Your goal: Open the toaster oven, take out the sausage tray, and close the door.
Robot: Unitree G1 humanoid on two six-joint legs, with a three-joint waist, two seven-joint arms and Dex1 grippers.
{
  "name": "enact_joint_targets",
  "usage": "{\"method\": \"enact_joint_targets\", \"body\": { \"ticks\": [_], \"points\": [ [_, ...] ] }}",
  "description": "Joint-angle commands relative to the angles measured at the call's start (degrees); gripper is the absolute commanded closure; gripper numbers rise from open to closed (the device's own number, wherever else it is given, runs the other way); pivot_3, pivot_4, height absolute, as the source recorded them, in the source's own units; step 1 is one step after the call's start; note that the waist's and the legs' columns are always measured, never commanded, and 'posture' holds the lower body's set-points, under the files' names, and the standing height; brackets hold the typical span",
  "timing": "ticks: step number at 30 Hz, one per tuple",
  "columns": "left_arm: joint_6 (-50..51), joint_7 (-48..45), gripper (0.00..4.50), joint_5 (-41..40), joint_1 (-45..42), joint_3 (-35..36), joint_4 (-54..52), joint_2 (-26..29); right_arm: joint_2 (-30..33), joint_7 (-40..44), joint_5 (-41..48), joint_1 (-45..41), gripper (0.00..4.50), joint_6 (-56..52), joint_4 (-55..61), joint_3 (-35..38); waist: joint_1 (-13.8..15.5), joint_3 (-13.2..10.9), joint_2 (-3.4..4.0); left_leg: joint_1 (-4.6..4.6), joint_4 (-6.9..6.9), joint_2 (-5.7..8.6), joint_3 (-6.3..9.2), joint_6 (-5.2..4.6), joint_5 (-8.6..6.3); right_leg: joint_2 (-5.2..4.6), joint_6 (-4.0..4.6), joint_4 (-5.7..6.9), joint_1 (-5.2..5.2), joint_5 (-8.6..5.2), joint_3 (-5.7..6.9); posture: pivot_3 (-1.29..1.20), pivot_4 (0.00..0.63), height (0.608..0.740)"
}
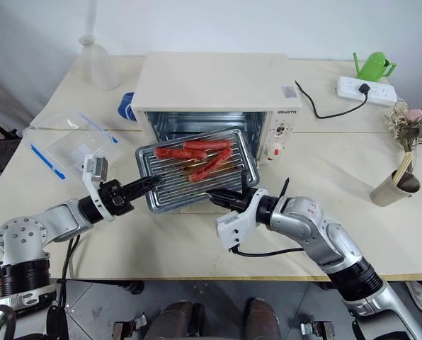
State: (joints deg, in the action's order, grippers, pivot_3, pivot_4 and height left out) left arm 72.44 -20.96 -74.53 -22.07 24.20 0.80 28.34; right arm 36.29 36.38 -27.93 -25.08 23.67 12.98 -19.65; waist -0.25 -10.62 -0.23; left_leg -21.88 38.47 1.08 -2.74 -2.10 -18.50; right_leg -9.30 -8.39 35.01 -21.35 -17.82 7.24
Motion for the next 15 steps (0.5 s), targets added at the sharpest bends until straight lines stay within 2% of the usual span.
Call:
{"method": "enact_joint_targets", "body": {
  "ticks": [1, 5, 6, 8, 12, 15],
  "points": [
    [1.1, 2.1, 4.48, -2.3, 0.6, 1.0, -0.3, -0.1, 0.2, 0.1, 2.5, -1.0, 4.40, 0.9, 1.2, 1.9, 0.0, 0.0, 0.00, 0.00, 0.00, 0.00, 0.00, 0.00, 0.00, 0.00, 0.00, 0.00, 0.00, 0.00, 0.00, 0.00, 0.150, 0.740],
    [4.0, 5.3, 4.48, -8.1, 3.3, 2.3, 0.4, -0.4, -0.1, 2.0, 7.8, -1.0, 4.40, -0.9, 0.8, 3.3, -0.1, 0.0, 0.00, 0.00, 0.01, 0.00, 0.00, 0.00, 0.00, 0.00, 0.00, -0.01, 0.00, 0.00, -0.01, 0.00, 0.150, 0.740],
    [5.2, 7.1, 4.49, -11.6, 4.7, 2.5, 1.0, -0.1, 0.0, 2.7, 9.3, -1.2, 4.18, -1.8, 0.6, 3.9, -0.2, 0.0, 0.00, 0.01, 0.00, 0.00, 0.00, 0.00, 0.00, -0.01, 0.00, -0.01, 0.00, 0.00, -0.03, 0.00, 0.150, 0.740],
    [5.7, 10.7, 4.50, -17.4, 7.1, 2.7, 1.3, 0.8, 0.3, 3.9, 11.6, -1.4, 3.73, -3.1, 0.1, 4.7, -0.3, 0.0, 0.00, 0.01, -0.02, -0.01, 0.00, 0.00, 0.00, -0.01, 0.00, 0.00, 0.00, 0.00, -0.04, 0.00, 0.150, 0.740],
    [1.7, 20.8, 4.50, -32.9, 13.1, 0.3, 0.4, 4.6, 1.0, 7.4, 18.0, -1.3, 2.25, -4.9, -0.6, 5.8, -0.2, 0.0, 0.00, 0.01, 0.04, -0.03, 0.07, 0.00, 0.00, -0.03, 0.00, 0.06, 0.01, 0.00, -0.20, 0.00, 0.150, 0.740],
    [-1.6, 23.7, 4.50, -38.3, 18.5, 1.1, -3.0, 5.3, 1.8, 12.0, 25.2, -0.1, 1.30, -6.6, 0.0, 6.4, -0.1, 0.0, 0.00, 0.01, 0.09, -0.01, 0.15, 0.01, -0.01, -0.06, 0.01, 0.03, 0.05, 0.00, -0.62, 0.00, 0.150, 0.740]
  ]
}}
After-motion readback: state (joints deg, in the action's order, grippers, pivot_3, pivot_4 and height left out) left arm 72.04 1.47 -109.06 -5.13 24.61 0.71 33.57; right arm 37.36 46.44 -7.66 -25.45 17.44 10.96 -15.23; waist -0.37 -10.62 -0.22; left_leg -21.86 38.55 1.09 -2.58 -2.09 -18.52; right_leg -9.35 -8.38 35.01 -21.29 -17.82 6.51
